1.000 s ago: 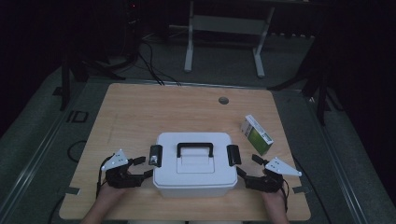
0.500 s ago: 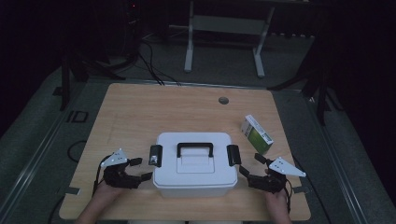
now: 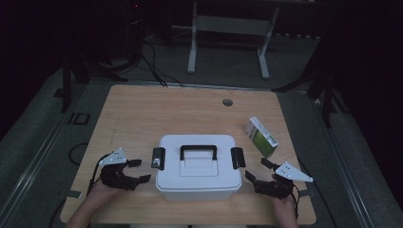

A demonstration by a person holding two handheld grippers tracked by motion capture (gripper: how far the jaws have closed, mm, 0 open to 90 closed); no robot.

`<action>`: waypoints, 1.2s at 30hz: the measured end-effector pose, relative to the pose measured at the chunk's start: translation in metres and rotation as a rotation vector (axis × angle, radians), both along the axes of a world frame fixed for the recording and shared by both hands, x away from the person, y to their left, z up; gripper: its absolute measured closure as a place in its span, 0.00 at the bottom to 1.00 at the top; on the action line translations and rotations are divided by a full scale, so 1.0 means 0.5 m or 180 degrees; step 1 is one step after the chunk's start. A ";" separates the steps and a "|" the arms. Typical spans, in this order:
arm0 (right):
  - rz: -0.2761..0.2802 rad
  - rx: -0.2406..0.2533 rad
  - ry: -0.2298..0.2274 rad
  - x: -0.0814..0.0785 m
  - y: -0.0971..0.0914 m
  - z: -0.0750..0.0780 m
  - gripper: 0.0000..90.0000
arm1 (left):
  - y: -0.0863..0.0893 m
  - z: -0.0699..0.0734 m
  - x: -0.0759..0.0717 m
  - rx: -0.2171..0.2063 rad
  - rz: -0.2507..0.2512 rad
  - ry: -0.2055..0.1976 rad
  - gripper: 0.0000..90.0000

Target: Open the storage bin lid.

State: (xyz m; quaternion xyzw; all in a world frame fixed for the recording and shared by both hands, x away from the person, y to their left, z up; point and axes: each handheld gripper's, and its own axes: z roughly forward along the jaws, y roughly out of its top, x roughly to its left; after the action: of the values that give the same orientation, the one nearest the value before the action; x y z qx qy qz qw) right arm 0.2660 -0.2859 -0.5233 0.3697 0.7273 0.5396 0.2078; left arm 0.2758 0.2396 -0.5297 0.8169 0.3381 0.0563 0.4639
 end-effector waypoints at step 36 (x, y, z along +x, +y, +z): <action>-0.0056 -0.0051 0.0018 -0.008 -0.008 -0.006 0.16 | -0.006 0.051 0.015 0.1378 -0.0628 0.0645 0.23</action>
State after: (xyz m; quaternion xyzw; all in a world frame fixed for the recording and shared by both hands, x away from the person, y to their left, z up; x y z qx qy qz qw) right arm 0.2622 -0.2898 -0.5263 0.3759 0.7289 0.5309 0.2135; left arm 0.2831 0.2366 -0.5041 0.9277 0.2816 -0.0004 0.2452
